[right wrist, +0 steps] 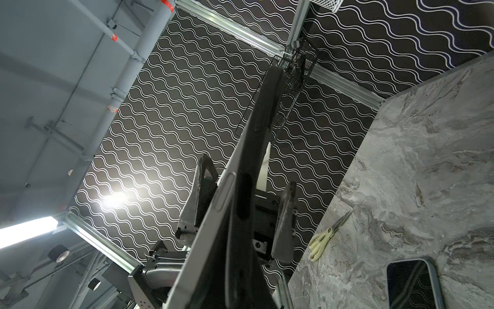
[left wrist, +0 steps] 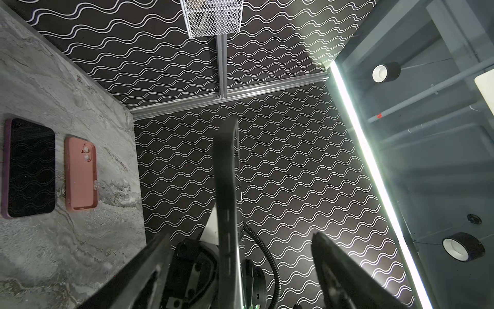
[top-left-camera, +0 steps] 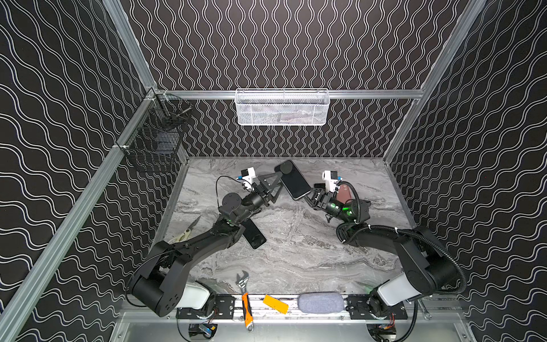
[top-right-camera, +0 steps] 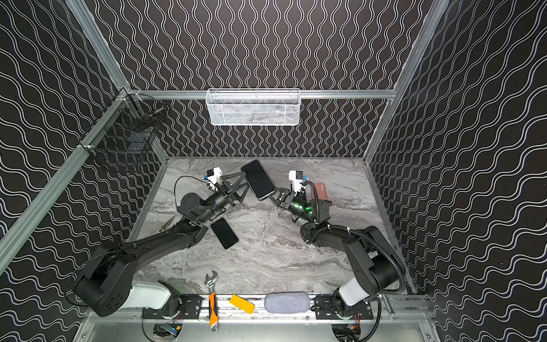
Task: Take the phone out of the phone case
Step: Remove the phone case from the phone.
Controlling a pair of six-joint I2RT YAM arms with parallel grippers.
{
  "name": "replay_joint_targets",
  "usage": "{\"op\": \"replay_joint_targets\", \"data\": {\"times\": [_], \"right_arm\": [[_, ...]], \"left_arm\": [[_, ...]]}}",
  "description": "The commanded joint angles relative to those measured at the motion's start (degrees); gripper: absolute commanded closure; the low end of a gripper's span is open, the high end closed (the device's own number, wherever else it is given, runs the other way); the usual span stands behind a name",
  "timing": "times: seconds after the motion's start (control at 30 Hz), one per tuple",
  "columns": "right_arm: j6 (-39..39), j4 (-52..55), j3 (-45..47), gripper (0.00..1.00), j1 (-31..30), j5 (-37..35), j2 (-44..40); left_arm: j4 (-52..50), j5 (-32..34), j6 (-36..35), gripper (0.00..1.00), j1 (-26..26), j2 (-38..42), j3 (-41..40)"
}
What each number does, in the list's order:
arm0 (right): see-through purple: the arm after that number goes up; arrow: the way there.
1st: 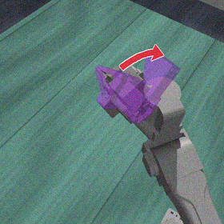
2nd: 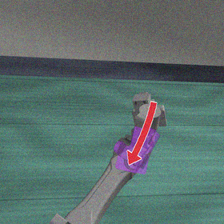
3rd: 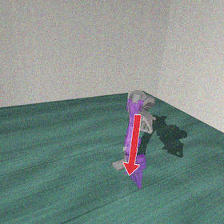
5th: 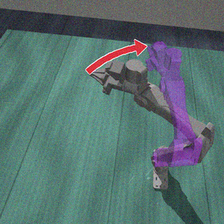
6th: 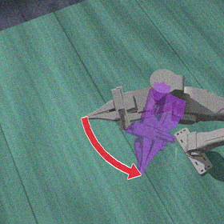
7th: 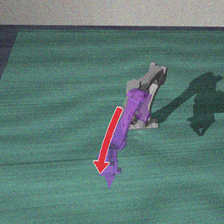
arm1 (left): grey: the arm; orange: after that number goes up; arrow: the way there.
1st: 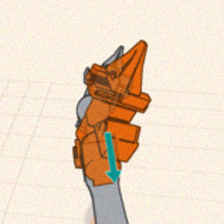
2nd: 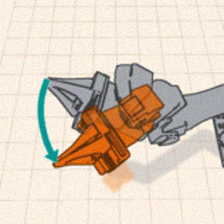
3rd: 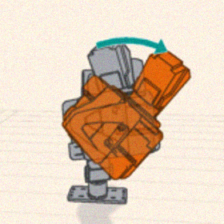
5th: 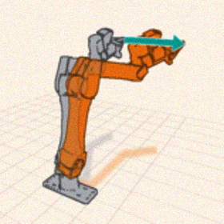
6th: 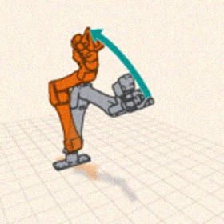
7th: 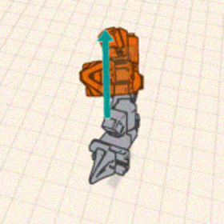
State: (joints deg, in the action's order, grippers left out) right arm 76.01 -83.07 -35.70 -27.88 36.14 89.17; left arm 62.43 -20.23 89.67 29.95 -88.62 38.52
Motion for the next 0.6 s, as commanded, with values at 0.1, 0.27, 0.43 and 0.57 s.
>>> {"op": "replay_joint_targets", "data": {"times": [0.1, 0.27, 0.43, 0.57], "right_arm": [[-1.14, -5.36, -0.07, 0.99, 0.04, -2.45, -0.63], [-3.72, -1.89, -0.41, 0.99, 0.02, -4.25, -1.14], [-7.73, 2.74, -1.12, 0.99, 0.00, -6.45, -1.33], [-9.76, 3.79, -1.45, 0.99, -0.05, -7.97, -0.34]], "left_arm": [[0.50, 0.14, 0.20, 0.08, -0.05, 1.86, -1.28], [-15.35, 2.62, -4.90, 0.01, 0.26, 9.44, -1.40], [-33.45, 6.96, -7.58, 0.01, 1.33, 17.90, 0.10], [-34.31, 5.77, -3.48, 0.01, 2.93, 18.42, 0.33]]}}
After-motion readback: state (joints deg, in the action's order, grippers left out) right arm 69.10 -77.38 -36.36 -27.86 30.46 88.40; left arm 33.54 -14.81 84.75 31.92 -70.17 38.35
